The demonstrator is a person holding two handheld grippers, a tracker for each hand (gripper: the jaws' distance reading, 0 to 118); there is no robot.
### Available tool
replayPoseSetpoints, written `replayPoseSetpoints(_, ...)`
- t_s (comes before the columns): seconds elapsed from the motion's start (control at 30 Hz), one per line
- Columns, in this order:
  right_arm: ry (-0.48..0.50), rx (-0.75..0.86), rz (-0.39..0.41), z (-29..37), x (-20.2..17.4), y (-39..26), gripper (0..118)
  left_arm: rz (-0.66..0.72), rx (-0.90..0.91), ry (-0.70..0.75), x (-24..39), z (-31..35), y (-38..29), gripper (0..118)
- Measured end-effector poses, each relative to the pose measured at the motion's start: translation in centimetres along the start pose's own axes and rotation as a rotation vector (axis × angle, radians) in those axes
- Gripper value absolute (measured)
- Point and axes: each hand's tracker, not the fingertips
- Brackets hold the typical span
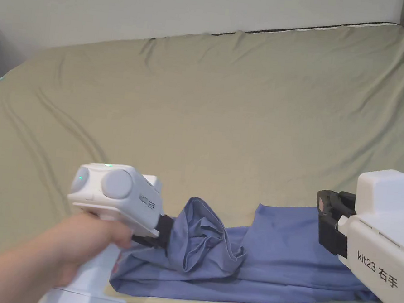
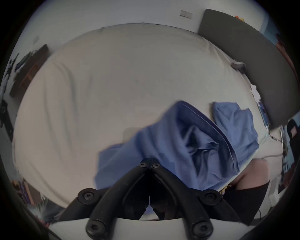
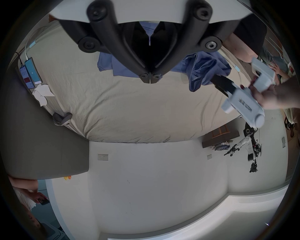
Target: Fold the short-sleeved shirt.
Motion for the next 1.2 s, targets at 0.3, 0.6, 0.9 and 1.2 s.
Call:
replayPoseSetpoints(0.3,0.021,-0.022,0.023,-0.8,-0.5,-0.3,0,-0.095,-0.043,-0.154,6.6,-2.7,-1.5,0)
replayPoseSetpoints(0.6,0.036,-0.053,0.032,-0.3,-0.2,-0.9,0,0.165,0.214,-0.557,-8.4,10.5,-4.1,19)
replayPoseSetpoints(0.9,-0.026,-0.070,0.007,2.2,0.5,-1.5,0,0.598,0.154,-0.806,-20.3,0.6,-8.2,104)
replayPoseSetpoints(1.2,-0.099,-0.118,-0.016,2.4,1.5,-2.5,0,0.455,0.130,-0.771,-17.2,-4.8,-5.2,22)
